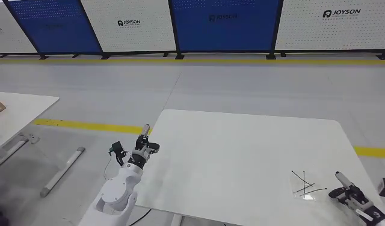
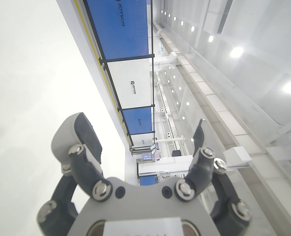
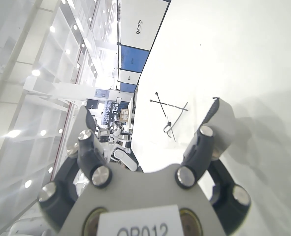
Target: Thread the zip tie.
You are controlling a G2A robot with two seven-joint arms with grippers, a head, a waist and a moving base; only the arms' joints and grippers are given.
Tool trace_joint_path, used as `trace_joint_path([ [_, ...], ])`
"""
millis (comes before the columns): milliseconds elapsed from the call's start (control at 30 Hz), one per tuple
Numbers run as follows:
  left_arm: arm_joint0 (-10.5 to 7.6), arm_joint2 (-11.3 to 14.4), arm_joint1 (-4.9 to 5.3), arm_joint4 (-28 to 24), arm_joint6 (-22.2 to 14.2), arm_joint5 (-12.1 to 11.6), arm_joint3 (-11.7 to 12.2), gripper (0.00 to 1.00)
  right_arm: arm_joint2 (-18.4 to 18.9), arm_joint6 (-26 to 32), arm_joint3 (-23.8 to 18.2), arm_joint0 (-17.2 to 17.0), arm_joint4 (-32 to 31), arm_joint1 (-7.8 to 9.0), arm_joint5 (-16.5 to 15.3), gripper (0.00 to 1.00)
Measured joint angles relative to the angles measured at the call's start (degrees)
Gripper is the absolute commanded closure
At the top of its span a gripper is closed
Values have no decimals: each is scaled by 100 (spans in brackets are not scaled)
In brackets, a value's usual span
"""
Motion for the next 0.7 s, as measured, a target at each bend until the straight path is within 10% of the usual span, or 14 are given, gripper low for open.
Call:
trace_joint_path([
  [700,0,0,0,0,0,0,0,0,-37,160,-4,-24,119,16,-358,0],
])
